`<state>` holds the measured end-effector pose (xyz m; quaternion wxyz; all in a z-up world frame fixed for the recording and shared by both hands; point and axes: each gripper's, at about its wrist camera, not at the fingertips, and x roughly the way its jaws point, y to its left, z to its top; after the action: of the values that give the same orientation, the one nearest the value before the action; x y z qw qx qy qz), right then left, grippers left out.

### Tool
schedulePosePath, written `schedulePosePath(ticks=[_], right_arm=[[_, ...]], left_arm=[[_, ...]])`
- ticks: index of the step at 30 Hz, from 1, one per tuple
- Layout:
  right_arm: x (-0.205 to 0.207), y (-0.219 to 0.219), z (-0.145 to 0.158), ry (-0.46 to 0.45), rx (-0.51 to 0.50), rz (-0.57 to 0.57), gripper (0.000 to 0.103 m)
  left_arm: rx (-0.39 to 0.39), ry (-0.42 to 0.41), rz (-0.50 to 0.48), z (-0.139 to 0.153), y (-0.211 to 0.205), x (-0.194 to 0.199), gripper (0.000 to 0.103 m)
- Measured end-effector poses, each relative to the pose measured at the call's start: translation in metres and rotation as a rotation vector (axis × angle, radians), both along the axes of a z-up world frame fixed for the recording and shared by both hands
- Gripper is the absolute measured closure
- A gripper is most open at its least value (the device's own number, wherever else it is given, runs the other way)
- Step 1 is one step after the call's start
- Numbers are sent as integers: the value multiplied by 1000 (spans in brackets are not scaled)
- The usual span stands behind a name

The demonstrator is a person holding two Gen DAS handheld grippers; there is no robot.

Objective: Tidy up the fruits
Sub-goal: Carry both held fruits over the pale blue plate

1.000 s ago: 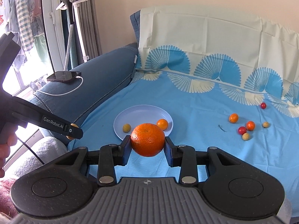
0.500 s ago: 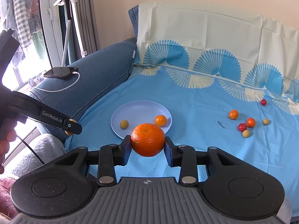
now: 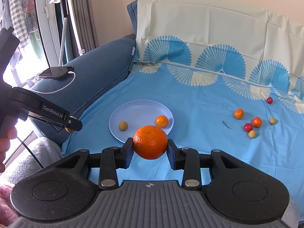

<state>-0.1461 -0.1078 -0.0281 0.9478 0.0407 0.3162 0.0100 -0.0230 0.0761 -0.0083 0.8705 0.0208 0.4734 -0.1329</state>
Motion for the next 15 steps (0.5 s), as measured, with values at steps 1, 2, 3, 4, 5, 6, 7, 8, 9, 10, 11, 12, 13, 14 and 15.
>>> schedulePosePath(ticks=[1,2,3,4,5,6,7,8,9,10,11,12,13,14,15], right_arm=[[3,0,0,1,-1,2,65],[6,0,-1,2,-1,4,65],[9,0,-2,4,-1,6,65],[13,0,-3,5,-1,9,65],[17,0,-4,5,-1,10,65],[21,0,-5,7,-2,12,65],[26,0,-6,10,-3,13,65],[31,0,-7,11,-1,14,65],[36,0,-9,14,0,18,65],[42,0,-11,17,0,19,65],[48,0,-13,20,0,20,65],[54,-1,-15,23,2,23,65],[60,-1,-17,27,1,25,65],[66,-1,-20,33,1,27,65],[72,-1,-23,39,1,30,65]], left_arm=[[0,-2,2,0,-1,4,75],[0,-4,5,1,-1,8,75],[1,-6,7,1,-2,12,75],[2,-8,9,1,-3,16,75],[4,-9,11,1,-4,20,75],[4,-10,13,0,-5,25,75],[6,-11,14,0,-7,30,75],[10,-12,15,-2,-8,35,75],[14,-10,16,-3,-10,40,75],[15,-7,14,-5,-11,45,75],[18,-5,12,-7,-14,50,75],[23,-3,11,-9,-17,55,75],[28,-1,9,-11,-19,61,75],[33,1,8,-14,-22,66,75],[37,6,8,-18,-25,72,75]])
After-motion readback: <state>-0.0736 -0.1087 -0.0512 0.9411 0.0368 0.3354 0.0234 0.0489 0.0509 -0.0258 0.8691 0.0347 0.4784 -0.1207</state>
